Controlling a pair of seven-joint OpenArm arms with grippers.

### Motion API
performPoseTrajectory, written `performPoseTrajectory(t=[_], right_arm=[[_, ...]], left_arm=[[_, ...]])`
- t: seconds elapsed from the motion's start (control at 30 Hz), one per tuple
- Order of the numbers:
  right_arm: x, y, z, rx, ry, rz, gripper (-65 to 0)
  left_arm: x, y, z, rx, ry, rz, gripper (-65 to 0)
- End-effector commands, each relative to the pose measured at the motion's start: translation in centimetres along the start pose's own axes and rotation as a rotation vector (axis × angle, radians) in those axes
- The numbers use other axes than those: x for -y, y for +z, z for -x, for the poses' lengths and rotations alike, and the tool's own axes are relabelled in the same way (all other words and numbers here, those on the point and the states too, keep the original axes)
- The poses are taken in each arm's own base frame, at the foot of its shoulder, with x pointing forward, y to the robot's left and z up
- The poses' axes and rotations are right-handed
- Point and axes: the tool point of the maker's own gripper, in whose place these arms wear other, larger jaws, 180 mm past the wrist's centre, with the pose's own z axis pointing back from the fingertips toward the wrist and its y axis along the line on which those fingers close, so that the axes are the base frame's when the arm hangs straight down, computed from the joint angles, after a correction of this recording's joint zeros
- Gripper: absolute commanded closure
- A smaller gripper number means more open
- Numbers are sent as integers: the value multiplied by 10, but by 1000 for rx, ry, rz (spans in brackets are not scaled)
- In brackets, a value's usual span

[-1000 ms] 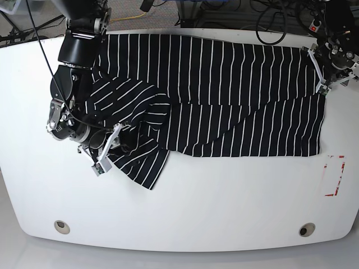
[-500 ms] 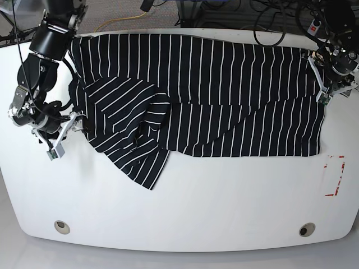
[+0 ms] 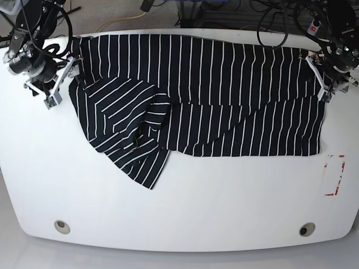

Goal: Fold the T-shirt properly
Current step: 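Grasp the bunched sleeve with the right gripper and pull it toward the collar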

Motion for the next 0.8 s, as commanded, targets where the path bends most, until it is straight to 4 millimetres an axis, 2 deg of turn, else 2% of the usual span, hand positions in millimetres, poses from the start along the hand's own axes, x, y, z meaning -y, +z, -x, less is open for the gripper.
performPoseTrajectory(t=[0.0,0.13,0.33,0.43,0.57,0.7,0.77], right_arm=[[5,8,5,17,-19,16,-479],[1,3,30,-43,-48,-6,-474],[-1,-19,62,-131,-134,-71,-472],[-5,-25,62,-121,-138,-92,-430],[-5,-32,67,-152,-108,-117,-315],[10,-30,59,-149,-77,-95,-298],[16,-27,57,-150,-65,-82,-298]], left_arm=[[-6,-3,7,-13,15,-2,-374],[-4,-9,18,-43,32,16,-374],[-1,-8,33,-80,36,26,-374],[2,-6,38,-91,31,31,-374],[7,-4,53,-125,28,43,-374],[12,0,66,-158,22,54,-374],[8,3,73,-179,2,49,-374]])
